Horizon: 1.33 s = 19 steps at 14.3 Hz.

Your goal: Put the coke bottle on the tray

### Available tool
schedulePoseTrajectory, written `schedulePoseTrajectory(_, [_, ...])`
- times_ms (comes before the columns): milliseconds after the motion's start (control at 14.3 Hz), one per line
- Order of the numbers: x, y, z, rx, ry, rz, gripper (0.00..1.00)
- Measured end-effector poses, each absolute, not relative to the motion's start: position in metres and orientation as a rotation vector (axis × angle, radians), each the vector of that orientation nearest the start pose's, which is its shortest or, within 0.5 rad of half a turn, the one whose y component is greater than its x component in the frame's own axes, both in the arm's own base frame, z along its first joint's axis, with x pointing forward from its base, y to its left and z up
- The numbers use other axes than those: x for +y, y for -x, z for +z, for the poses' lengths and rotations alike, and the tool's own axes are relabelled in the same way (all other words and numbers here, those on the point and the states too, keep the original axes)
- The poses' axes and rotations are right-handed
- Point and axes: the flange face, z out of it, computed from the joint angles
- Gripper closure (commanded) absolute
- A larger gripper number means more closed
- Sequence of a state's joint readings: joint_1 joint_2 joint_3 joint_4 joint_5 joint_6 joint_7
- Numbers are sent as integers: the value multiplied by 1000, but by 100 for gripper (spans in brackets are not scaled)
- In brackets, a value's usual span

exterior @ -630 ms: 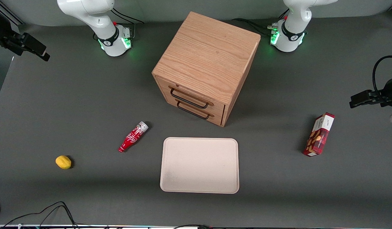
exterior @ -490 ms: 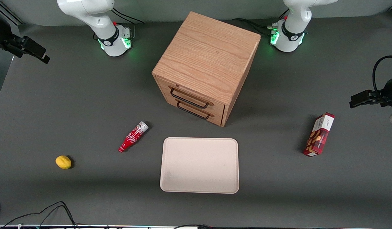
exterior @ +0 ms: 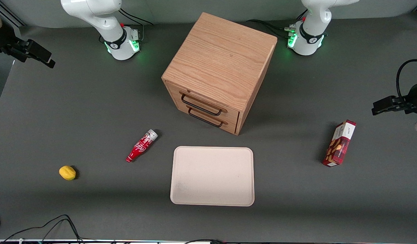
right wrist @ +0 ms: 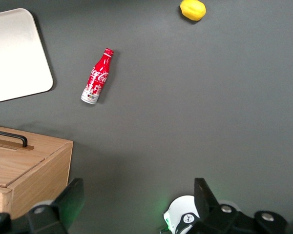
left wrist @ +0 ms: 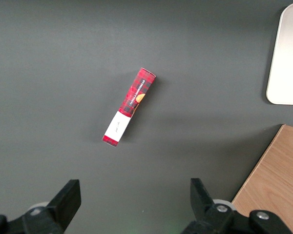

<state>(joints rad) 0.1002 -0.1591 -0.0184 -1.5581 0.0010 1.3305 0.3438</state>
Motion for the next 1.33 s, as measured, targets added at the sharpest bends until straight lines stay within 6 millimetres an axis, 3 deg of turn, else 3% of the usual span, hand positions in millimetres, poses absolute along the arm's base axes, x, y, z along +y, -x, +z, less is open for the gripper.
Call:
schedulePoseTrajectory(140, [42, -483, 686, 410, 3111, 125, 0])
schedulePoseTrajectory(280, [60, -503, 675, 477, 3065, 152, 0])
schedulePoseTrajectory(420, [93, -534, 652, 582, 3041, 177, 0])
schedulePoseTrajectory(560, [129, -567, 612, 713, 3013, 193, 0])
schedulePoseTrajectory(770, [166, -606, 523, 950, 2970, 310, 0])
schedulePoseTrajectory(980, [179, -635, 410, 1101, 2951, 403, 0])
schedulePoseTrajectory(1190, [179, -642, 314, 1142, 2938, 377, 0])
schedulePoseTrajectory(1330, [176, -633, 270, 1149, 2953, 330, 0])
